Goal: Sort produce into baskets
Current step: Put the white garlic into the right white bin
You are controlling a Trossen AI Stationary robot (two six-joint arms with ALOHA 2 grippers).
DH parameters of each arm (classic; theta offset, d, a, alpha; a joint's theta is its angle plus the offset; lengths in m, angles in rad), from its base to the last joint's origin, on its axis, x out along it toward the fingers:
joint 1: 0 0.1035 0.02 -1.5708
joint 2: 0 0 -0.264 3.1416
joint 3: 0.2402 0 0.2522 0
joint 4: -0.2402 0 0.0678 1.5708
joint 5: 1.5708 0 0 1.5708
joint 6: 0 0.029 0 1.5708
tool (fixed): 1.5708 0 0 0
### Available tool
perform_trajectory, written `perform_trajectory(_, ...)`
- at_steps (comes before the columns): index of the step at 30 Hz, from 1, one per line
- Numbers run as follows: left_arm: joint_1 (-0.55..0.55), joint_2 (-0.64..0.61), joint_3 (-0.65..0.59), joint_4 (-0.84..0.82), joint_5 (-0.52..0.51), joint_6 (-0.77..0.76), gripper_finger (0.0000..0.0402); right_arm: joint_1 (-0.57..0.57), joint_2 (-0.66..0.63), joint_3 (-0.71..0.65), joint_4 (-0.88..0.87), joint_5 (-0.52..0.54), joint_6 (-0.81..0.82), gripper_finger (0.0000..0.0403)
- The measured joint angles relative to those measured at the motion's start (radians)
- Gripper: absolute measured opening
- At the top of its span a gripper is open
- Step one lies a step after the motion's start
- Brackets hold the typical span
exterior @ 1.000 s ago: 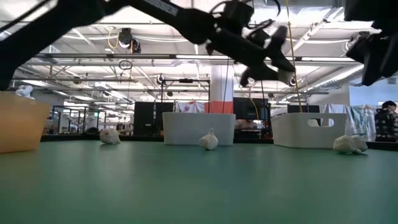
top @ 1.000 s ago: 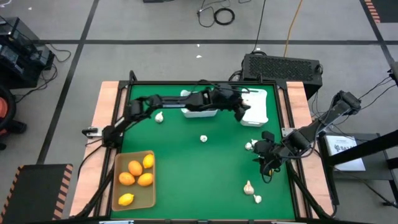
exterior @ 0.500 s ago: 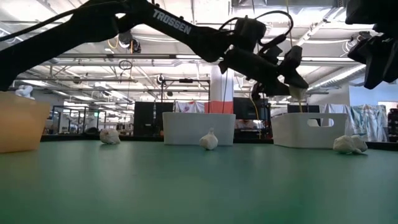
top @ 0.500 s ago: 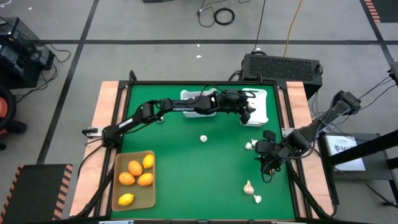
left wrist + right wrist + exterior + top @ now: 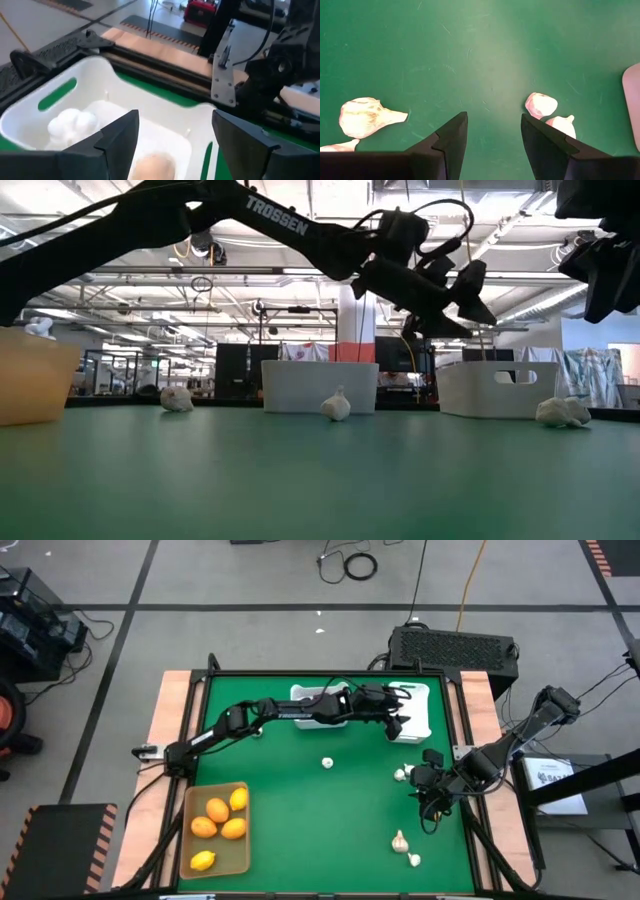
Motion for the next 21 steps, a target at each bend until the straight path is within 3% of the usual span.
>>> perform_trajectory(5, 0.005, -0.039, -0.002, -0.172, -0.024, 0.001, 0.0260, 0.000, -0.001, 0.000, -0.003, -0.001, -0.036, 0.0176)
perform_trajectory(12, 0.025, -0.175, -0.001, -0.547, -0.103, 0.005, 0.0260, -0.034, -0.003, 0.000, -0.045, -0.006, -0.176, 0.0176)
perform_trajectory(21, -0.017, -0.343, -0.008, -1.055, -0.277, 0.132, 0.0260, -0.164, -0.003, 0.000, -0.097, -0.059, -0.414, 0.0179)
